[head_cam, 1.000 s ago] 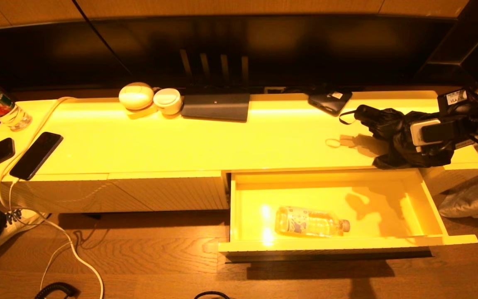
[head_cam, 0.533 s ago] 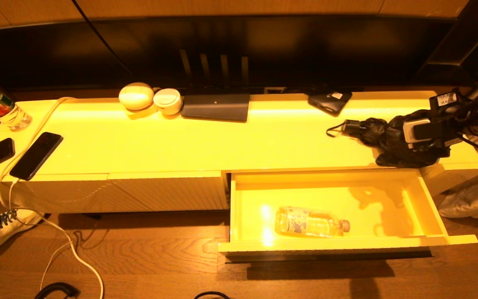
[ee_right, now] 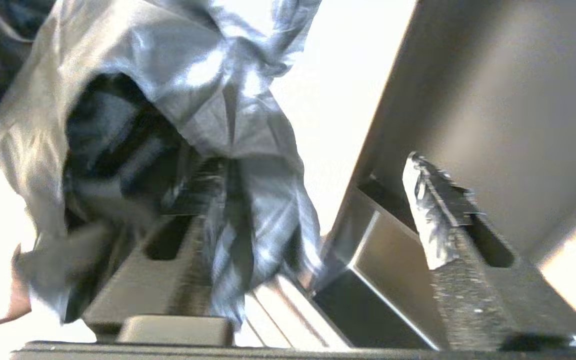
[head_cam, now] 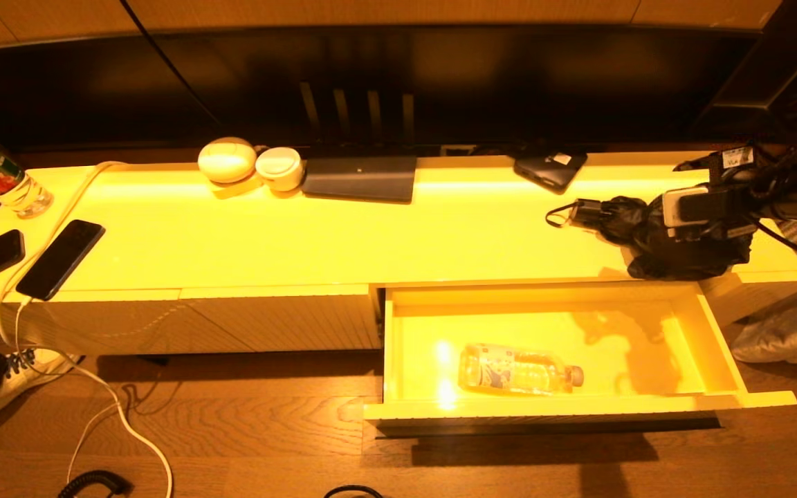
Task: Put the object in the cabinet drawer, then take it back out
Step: Take the umbrella out of the drawer and put it on the table, then take the mineral water out of the drawer and put it on the table
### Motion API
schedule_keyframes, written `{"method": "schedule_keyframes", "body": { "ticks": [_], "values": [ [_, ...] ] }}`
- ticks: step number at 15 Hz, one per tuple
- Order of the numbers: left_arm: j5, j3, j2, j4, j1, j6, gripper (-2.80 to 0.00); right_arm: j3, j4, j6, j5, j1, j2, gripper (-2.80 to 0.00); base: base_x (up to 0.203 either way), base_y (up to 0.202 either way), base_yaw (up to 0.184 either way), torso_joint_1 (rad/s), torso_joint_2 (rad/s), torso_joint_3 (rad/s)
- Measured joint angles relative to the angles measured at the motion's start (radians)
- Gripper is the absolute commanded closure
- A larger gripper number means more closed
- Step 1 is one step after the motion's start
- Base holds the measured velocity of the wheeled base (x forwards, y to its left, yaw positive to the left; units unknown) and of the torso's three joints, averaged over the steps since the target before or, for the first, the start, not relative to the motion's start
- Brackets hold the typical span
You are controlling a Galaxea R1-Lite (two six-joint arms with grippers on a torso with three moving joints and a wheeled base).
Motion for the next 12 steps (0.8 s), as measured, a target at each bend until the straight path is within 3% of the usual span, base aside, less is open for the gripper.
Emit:
{"method": "schedule_keyframes", "body": {
  "ticks": [6,9,12],
  "values": [
    [0.0,0.0,0.0,0.0,0.0,0.0,0.0,0.021,0.254,0.029,0.002,0.055,-0.197,-2.8,0.0,0.0,0.0,0.0,0.0,0.0],
    [0.0,0.0,0.0,0.0,0.0,0.0,0.0,0.048,0.439,0.094,0.0,0.144,-0.267,-2.8,0.0,0.0,0.0,0.0,0.0,0.0],
    [0.0,0.0,0.0,0.0,0.0,0.0,0.0,0.056,0.612,0.221,-0.012,0.234,-0.272,-2.8,0.0,0.0,0.0,0.0,0.0,0.0]
  ]
}}
